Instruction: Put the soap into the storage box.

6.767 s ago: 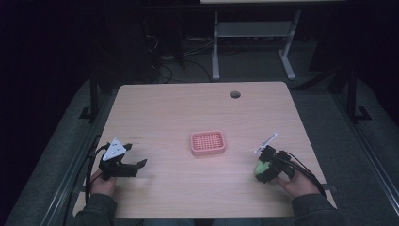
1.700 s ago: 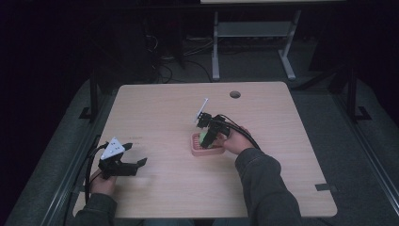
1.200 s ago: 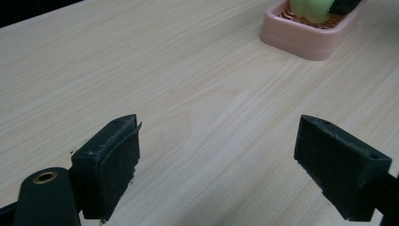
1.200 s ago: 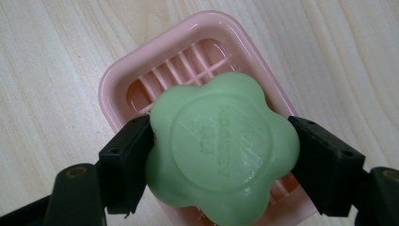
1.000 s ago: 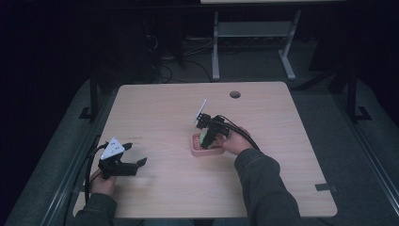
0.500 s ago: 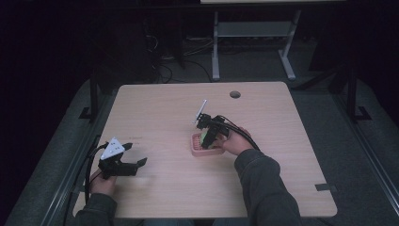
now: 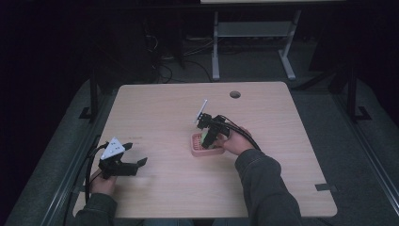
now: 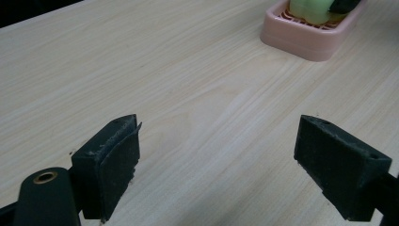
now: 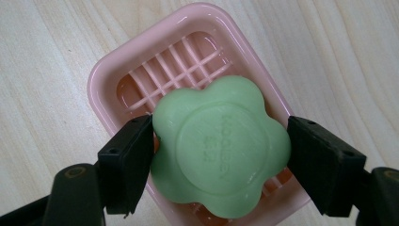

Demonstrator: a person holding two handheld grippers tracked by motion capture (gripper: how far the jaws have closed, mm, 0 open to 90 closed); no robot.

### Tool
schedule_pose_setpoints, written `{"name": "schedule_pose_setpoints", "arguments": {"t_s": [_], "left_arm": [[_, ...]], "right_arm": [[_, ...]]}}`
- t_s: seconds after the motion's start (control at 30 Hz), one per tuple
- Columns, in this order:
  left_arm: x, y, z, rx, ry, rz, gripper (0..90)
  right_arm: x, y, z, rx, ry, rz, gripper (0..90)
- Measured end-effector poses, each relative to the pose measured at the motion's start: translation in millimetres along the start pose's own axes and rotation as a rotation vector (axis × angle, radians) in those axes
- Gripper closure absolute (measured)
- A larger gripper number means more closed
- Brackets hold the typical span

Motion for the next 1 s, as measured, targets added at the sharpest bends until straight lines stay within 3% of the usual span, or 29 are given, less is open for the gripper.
{"name": "schedule_pose_setpoints", "arguments": {"t_s": [1.0], "left_arm": [[0.0, -0.3, -1.0, -0.003, -0.001, 0.002, 14.4]], "right_arm": [[2.8, 2.4, 11.5, -0.027, 0.047, -0.018, 24.9]]}}
Point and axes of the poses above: each handheld gripper's, and its own axes: z roughly backward along the jaws, x roughly out of its underside, y roughly to its right, the point moved 5 cm from there along -z, roughly forward along the jaws, and after that the axes turned 5 degrees about x, right-handed, at the moved point
